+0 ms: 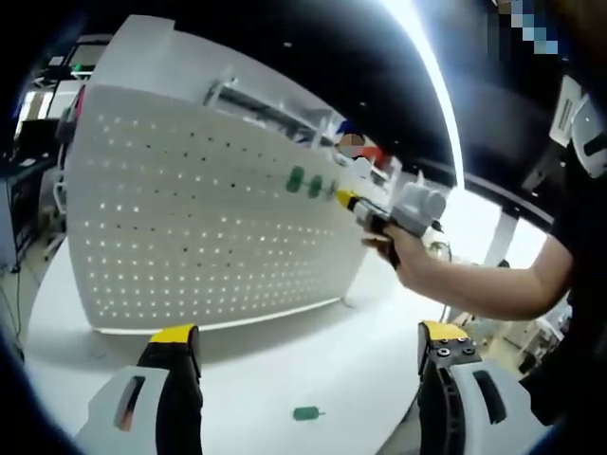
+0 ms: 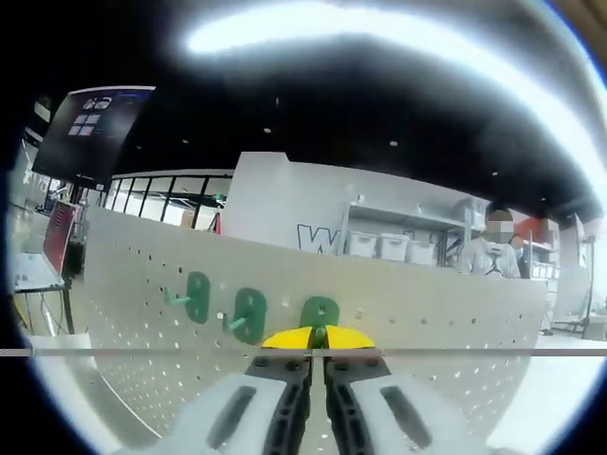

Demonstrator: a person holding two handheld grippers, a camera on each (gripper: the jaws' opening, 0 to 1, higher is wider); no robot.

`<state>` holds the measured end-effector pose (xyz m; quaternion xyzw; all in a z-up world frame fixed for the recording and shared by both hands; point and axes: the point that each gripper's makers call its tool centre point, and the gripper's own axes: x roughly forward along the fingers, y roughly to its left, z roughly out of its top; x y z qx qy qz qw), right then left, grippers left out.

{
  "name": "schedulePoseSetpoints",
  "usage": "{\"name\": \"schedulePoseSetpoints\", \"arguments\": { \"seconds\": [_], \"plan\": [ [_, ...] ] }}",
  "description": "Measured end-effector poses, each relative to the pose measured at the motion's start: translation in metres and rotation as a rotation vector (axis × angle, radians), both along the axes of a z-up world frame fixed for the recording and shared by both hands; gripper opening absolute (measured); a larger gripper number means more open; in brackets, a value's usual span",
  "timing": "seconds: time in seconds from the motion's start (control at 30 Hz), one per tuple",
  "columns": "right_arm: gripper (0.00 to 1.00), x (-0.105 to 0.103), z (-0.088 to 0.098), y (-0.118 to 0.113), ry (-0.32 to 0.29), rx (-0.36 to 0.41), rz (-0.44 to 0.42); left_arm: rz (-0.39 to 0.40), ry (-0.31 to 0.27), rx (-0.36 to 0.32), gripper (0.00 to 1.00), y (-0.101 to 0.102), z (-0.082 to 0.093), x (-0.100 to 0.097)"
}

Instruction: Insert the hook assembly into the mounting plate slot until the hook locks in place.

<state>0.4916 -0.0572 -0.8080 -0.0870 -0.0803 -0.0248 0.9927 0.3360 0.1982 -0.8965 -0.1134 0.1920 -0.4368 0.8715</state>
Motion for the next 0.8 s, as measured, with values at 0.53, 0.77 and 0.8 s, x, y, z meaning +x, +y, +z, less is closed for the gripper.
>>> {"name": "schedulePoseSetpoints", "arguments": {
  "seconds": [0.53,0.77,0.8],
  "plan": [
    [0.00,-0.001,-0.005,0.003,0.033,0.036,0.011,-0.003,0.016,-0.004,0.97,0.000,-0.006,-0.006],
    [0.07,-0.007,0.007,0.001,0.021,0.043,0.014,-0.002,0.034,0.014,0.99,0.004,-0.015,-0.016],
    [0.07,-0.009,0.011,0.003,0.019,0.046,0.023,-0.003,0.037,0.021,0.99,0.004,-0.017,-0.018]
  ]
}}
